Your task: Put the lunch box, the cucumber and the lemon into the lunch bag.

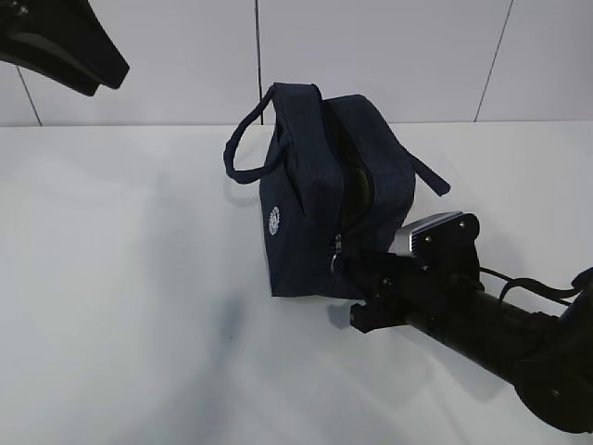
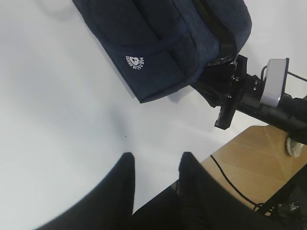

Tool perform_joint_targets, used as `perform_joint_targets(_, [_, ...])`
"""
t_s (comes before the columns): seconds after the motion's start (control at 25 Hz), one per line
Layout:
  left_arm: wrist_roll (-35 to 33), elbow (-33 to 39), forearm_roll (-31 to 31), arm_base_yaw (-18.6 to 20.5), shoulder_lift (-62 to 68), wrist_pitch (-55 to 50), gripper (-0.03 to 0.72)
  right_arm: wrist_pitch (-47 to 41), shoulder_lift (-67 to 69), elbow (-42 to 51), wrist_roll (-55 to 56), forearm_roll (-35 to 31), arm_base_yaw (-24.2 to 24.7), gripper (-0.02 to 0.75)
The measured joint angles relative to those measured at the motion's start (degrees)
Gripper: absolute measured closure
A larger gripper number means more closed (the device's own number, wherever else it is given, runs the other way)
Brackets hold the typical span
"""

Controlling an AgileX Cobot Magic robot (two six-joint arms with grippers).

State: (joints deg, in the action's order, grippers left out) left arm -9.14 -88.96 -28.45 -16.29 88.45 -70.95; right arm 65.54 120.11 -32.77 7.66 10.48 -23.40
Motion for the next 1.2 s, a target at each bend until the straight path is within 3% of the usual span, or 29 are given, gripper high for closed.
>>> perform_joint_targets(0.2, [0.0,0.0,0.0,0.0,0.0,0.0,0.46,0.0,0.0,0.1,0.0,-0.2,0.0,0.517])
perform_joint_targets(0.4, [0.0,0.0,0.0,0.0,0.0,0.0,0.46,0.0,0.0,0.1,0.0,4.4,0.0,0.511])
perform_joint_targets(0.76, [0.0,0.0,-0.4,0.0,0.0,0.0,0.46,0.0,0.0,-1.1,0.0,5.4,0.0,0.346])
perform_joint_targets(1.2, [0.0,0.0,-1.8,0.0,0.0,0.0,0.46,0.0,0.0,-3.0,0.0,5.7,0.0,0.327])
